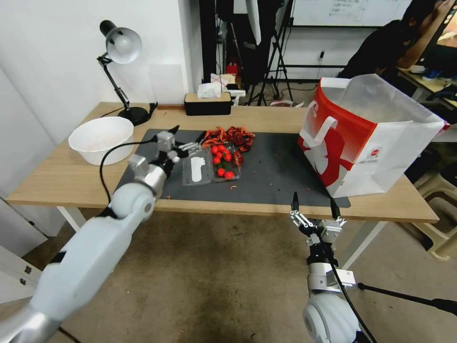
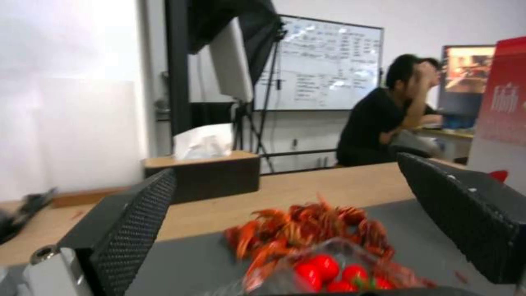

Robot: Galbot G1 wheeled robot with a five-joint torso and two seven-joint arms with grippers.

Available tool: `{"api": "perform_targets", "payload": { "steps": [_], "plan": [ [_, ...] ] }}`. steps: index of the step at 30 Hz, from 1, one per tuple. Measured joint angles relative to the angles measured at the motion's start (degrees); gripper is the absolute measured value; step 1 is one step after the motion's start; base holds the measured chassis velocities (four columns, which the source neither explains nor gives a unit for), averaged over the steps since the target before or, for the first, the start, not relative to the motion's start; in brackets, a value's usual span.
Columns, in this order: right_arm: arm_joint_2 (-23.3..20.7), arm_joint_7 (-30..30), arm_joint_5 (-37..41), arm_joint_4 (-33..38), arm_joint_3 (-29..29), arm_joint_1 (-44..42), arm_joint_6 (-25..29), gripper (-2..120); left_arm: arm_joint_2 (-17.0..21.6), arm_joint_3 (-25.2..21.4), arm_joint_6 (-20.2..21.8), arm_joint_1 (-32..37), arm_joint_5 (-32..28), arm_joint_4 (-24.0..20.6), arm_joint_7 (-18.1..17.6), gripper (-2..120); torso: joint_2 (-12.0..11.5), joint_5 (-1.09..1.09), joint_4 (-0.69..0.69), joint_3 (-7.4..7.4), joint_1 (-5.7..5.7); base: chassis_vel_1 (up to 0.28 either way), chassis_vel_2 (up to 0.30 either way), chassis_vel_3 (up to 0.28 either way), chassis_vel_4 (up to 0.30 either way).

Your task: Pick up the trash from the table and place it into the takeout bag.

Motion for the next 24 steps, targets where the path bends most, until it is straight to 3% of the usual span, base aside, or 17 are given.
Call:
{"api": "perform_targets", "payload": {
  "steps": [10, 24],
  "plan": [
    [0.0, -0.1, 0.0, 0.0, -0.3, 0.0, 0.0, 100, -3.5, -7.8, 0.4, 12.4, 8.8, -8.4, -5.9, 100, 0.0, 0.02, -0.02, 0.00, 0.00, 0.000, 0.000, 0.000, 0.000],
    [0.7, -0.2, -0.5, -0.3, -1.0, 0.3, 0.0, 100, -7.5, -12.7, 0.1, 24.7, 15.4, -12.1, -9.2, 100, 0.0, 0.03, 0.00, 0.00, 0.00, 0.000, 0.000, 0.000, 0.000]
  ]
}}
